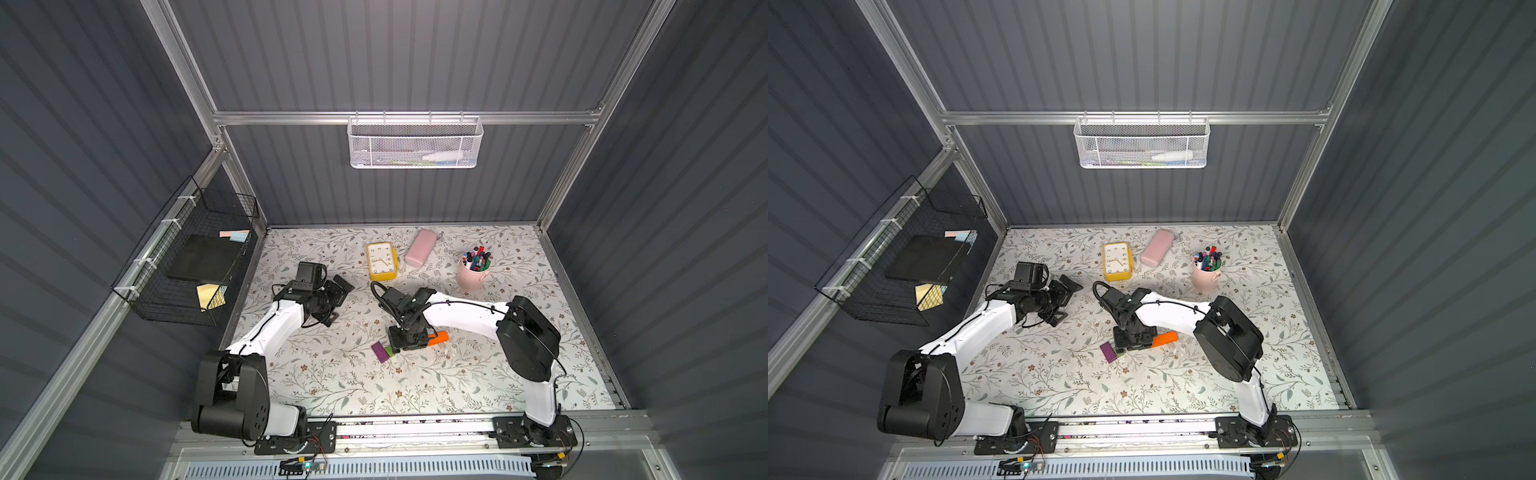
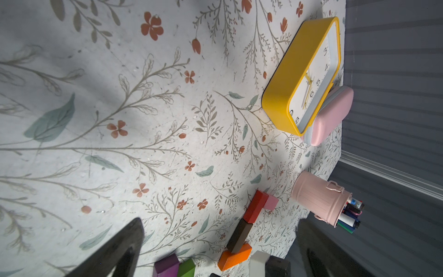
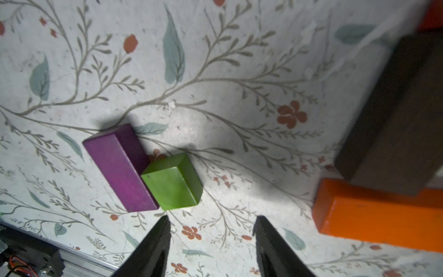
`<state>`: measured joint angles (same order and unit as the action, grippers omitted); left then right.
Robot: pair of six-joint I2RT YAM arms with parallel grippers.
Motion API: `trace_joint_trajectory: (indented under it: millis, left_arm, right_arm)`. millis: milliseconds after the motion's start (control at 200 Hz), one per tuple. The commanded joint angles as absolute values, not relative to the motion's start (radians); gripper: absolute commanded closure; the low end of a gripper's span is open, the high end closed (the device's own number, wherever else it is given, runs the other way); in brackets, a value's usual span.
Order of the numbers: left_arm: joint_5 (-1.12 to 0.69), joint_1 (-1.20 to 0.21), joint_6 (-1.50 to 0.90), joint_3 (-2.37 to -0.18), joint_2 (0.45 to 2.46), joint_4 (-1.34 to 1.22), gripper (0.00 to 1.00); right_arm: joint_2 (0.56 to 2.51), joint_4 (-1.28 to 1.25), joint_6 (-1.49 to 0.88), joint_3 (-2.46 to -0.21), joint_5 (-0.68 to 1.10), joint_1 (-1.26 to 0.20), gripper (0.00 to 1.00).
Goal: Assemble the number 6 with building blocks
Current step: Pick up the building block from the center of the board.
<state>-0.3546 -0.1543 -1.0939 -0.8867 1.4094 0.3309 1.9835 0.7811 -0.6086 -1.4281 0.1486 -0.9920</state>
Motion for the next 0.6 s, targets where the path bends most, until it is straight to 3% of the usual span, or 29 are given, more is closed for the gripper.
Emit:
trace_joint_trajectory:
  millis: [0,590]
  left_arm:
    - [-0.365,-0.15,-1.107,-0.874,1.378,0.321,0.01]
    - [-0.367,-0.141,-1.1,-0.877,1.38,0.325,0.01]
  right_arm:
    - [1.984,0.787,-0.593,-1.431,0.166,-1.009,0.37]
    - [2.07,0.853,-0.614,-1.489,0.06,-1.023,0.38]
